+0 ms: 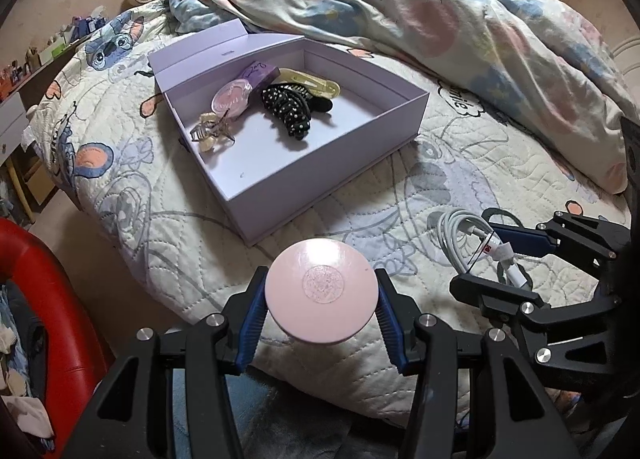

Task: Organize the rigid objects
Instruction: 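Carry the compact and cable over the lavender box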

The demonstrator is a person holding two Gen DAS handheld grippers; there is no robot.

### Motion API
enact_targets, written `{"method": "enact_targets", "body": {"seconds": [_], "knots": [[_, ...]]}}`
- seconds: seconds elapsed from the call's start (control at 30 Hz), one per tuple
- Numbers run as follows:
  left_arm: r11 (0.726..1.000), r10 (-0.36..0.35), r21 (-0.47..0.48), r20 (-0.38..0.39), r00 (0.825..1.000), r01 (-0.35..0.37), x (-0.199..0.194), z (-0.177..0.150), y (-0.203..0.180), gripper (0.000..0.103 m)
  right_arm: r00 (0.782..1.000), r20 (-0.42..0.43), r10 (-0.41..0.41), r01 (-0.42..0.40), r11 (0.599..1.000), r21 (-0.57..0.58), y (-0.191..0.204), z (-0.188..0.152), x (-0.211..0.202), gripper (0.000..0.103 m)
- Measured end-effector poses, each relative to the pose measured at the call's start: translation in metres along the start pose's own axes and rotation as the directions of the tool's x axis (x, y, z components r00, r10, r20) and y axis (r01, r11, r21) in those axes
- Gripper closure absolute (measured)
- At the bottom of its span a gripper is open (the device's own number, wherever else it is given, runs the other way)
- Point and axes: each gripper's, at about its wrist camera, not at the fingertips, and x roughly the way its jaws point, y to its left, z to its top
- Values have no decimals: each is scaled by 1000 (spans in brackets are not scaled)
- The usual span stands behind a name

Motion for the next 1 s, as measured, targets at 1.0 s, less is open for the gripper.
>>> {"method": "enact_targets", "body": {"seconds": [1.0], "knots": [[1000, -17, 8, 25, 1000, 17, 7, 48, 10, 53, 998, 47, 50, -48, 998, -47, -12, 58, 4, 53]]}}
